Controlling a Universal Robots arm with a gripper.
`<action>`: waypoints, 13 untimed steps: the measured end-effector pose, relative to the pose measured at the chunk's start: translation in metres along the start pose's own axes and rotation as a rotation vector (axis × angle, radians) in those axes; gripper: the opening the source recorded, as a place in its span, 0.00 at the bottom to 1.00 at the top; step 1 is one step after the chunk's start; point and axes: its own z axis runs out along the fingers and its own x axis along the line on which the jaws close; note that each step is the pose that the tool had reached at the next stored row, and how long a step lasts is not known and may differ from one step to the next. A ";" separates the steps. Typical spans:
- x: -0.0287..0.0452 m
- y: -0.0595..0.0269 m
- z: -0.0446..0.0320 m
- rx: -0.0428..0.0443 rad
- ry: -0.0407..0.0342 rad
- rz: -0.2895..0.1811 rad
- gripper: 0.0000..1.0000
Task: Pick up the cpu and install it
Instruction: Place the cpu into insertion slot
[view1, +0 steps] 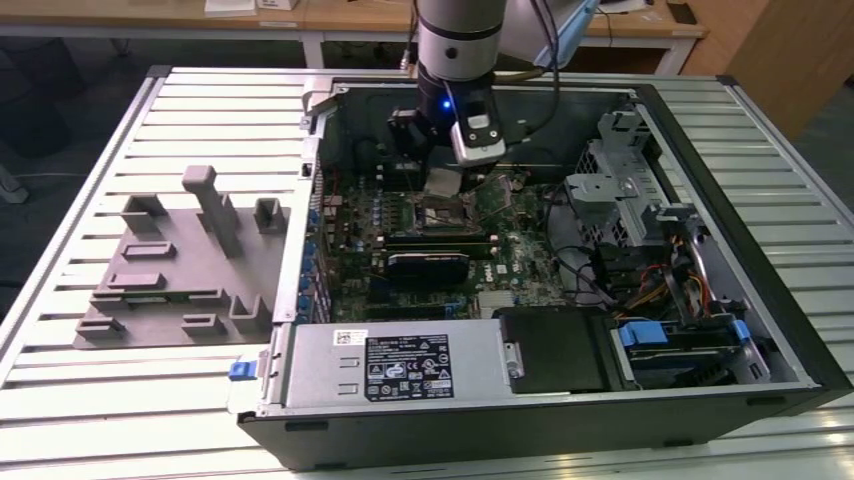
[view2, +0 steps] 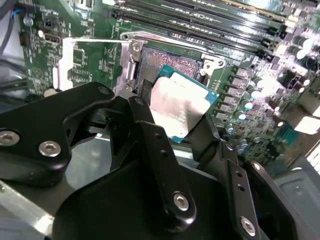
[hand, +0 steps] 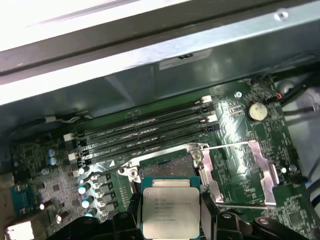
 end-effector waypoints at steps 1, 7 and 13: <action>0.0000 0.0000 0.0000 0.0000 -0.0009 0.013 0.55; 0.0000 0.0000 0.0000 0.0001 -0.0058 0.091 0.55; 0.0000 0.0000 0.0000 0.0002 -0.0109 0.172 0.55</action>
